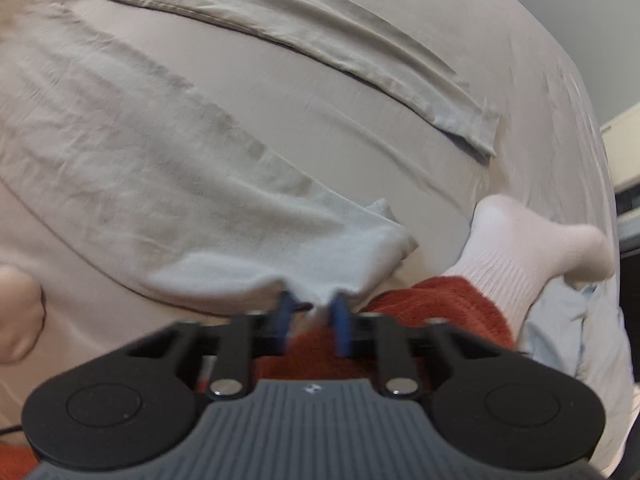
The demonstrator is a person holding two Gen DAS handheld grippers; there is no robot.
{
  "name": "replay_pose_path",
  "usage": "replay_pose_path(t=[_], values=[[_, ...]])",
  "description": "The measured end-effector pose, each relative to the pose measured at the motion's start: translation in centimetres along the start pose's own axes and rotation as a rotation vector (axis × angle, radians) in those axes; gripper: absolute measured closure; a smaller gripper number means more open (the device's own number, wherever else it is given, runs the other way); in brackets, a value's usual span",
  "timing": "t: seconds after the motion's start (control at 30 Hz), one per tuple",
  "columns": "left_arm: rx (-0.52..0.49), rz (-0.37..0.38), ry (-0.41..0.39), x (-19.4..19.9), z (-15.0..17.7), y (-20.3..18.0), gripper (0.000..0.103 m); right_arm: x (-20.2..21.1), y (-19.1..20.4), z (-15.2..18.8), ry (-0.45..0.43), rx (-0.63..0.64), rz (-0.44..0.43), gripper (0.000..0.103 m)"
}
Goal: Fold clothes
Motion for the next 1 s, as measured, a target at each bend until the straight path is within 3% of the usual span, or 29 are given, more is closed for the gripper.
replay_pose_path(t=[0.27, 0.43, 0.57, 0.63, 0.77, 1.0], values=[[0.222, 0.078, -0.093, -3.0, -0.2, -1.3, 0.04, 2.9, 2.4, -3.3, -0.166, -0.129, -0.08, 0.096], [0.332, 0.116, -0.114, -3.8, 0.8, -0.6, 0.04, 3.6, 3.3, -4.1, -0.18, -0.116, -0.11, 0.094], [0.451, 0.137, -0.141, -3.7, 1.4, 1.2, 0.04, 4.0, 4.0, -4.6, -0.189, -0.104, -0.133, 0.087], [0.51, 0.147, -0.154, -3.6, 1.7, 2.1, 0.04, 4.3, 4.3, -4.9, -0.194, -0.098, -0.144, 0.074], [0.517, 0.153, -0.161, -3.8, 1.6, 2.2, 0.04, 4.7, 5.0, -5.5, -0.202, -0.086, -0.167, 0.073], [0.477, 0.144, -0.172, -3.8, 1.1, 1.6, 0.04, 3.8, 4.0, -2.1, -0.151, 0.253, 0.017, 0.073]])
Point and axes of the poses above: each gripper's, at about its wrist camera, not at the fingertips, and x roughly against the way its jaws point, y to its left, z to its underside, the point moved 5 cm from there along -x, roughly the way its jaws point, and after that the axes turned 13 degrees about z, right-handed, at the moved point
